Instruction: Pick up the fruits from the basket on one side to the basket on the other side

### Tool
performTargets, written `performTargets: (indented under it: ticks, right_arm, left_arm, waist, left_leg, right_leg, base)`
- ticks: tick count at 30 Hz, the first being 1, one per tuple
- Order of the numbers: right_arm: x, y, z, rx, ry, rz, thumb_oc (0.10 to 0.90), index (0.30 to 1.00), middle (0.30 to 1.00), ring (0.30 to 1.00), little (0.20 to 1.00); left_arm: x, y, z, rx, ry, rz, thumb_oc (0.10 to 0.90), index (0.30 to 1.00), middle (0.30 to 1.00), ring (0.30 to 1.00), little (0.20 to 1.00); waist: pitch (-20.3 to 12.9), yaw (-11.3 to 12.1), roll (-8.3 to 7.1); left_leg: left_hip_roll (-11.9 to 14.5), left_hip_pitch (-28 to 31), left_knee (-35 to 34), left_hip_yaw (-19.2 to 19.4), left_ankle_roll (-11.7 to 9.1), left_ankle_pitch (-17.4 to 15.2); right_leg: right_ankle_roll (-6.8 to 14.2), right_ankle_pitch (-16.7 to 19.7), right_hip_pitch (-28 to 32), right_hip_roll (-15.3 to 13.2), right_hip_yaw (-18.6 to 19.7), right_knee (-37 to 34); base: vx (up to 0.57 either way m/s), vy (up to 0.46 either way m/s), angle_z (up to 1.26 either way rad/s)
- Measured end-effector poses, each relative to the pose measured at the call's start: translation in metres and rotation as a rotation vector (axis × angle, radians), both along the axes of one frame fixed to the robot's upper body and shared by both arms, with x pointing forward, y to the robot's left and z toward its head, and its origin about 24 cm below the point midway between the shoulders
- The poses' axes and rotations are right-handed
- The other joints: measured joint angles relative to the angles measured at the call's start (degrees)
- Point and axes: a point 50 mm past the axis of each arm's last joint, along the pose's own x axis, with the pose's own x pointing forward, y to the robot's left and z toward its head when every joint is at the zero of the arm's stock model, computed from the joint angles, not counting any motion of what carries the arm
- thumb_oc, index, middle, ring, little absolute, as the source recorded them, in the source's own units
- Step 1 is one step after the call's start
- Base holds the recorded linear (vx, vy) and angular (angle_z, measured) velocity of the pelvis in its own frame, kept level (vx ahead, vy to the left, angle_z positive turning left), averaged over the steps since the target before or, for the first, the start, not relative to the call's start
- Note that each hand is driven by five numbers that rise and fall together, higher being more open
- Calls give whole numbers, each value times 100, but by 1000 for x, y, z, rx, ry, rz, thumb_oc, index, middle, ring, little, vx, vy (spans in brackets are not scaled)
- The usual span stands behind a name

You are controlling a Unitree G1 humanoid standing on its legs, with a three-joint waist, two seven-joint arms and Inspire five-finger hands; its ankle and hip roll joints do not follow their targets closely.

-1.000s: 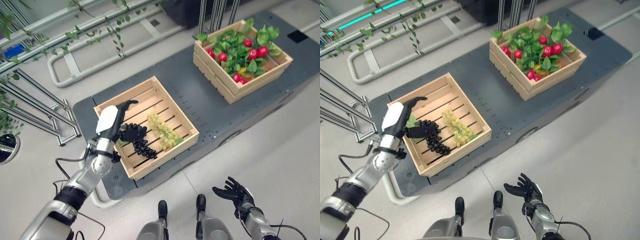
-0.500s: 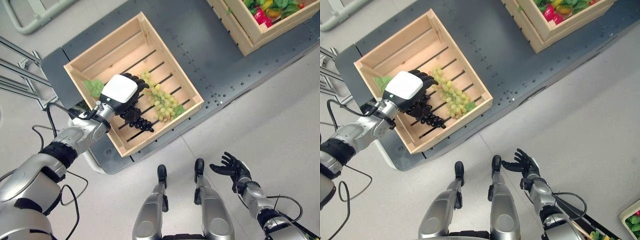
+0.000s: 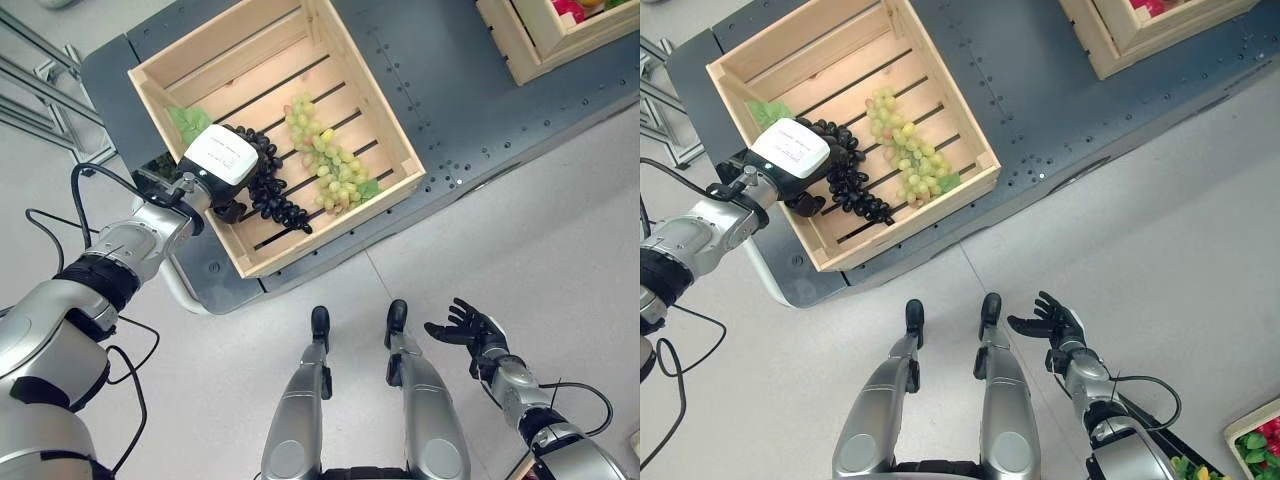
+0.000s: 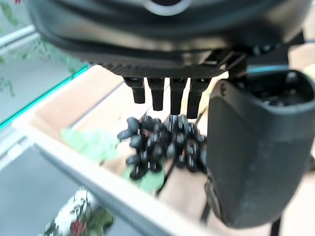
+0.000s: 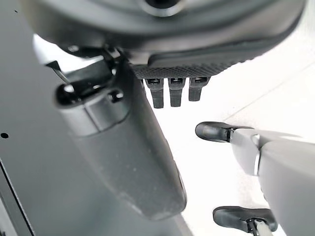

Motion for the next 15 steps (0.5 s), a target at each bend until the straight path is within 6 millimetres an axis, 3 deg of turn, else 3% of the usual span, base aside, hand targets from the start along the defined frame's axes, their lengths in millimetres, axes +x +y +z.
performTargets:
  ticks: [8,15]
  right_arm:
    - [14,5,10,5,-42,14,800,900,900,900,900]
    - [19,8,13,8,-47,14,800,900,900,900,900]
  left_arm:
    - [-3,-6,16,63,38,-32,800,900,900,900,900]
    - [-5,-15,14,90,37,-139,800,900,900,900,900]
  waist:
    - [31,24,-81]
    - [30,15,-125]
  left_leg:
    - [6,-13,-22,0,4,-3]
    - [5,-27,13,-12,4,-3]
  right_leg:
    - [-20,13,-3,-3,-29,-13]
    - [-21,12,0,1,-34,-6]
  base:
    - [-2,-6,1]
    - [2,-10,0]
